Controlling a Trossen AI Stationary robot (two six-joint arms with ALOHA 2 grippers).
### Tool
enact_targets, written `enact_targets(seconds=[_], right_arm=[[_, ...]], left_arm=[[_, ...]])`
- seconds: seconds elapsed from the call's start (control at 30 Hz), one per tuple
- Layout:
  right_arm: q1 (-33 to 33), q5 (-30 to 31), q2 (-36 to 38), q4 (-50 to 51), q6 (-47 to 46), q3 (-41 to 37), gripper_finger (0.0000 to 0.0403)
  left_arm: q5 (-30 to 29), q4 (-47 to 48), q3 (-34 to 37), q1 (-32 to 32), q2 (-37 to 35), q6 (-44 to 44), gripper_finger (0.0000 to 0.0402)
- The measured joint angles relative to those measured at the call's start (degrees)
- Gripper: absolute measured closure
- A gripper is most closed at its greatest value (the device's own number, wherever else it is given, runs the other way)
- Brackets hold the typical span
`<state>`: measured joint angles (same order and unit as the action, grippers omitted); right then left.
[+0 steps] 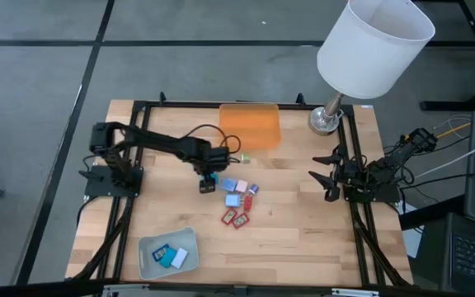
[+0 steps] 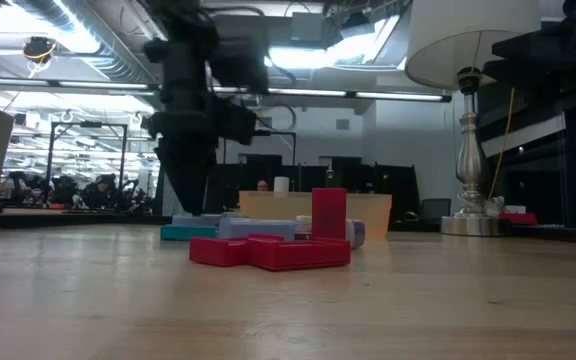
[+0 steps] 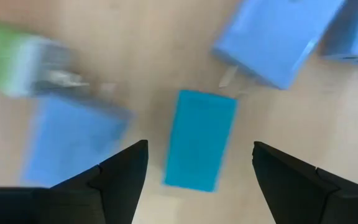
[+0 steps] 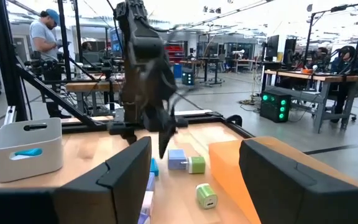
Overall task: Pick & Place Office items
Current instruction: Put the blue digital timer into the gray bin
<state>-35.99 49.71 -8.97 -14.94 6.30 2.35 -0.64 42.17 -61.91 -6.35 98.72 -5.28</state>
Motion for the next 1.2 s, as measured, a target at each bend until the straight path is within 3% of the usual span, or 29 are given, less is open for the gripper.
enact_targets(seconds=[0.17, 0.47, 0.9, 1.03, 1.2], right_arm=[[0.0, 2.6, 0.0, 0.0, -0.7, 0.0, 0.0162], [0.0, 3.0, 0.0, -0.8, -2.9, 0.0, 0.0162], [0.0, 3.9, 0.0, -0.9, -1.6, 0.0, 0.0162], [0.0, 3.9, 0.0, -0.9, -1.4, 0.0, 0.0162], [0.0, 3.9, 0.0, -0.9, -1.4, 0.0, 0.0162]], left_arm=[[-4.4, -4.1, 4.8, 0.4, -3.8, 0.6, 0.0121], [-1.4, -16.2, 7.2, 1.4, 0.6, 1.6, 0.0121], [-2.8, -15.2, 7.0, 2.2, 3.1, -0.1, 0.0124], [-3.2, -15.5, 7.1, 2.3, 3.1, -2.8, 0.0154], [-4.5, -14.6, 7.1, 3.3, 3.2, -4.8, 0.0231]])
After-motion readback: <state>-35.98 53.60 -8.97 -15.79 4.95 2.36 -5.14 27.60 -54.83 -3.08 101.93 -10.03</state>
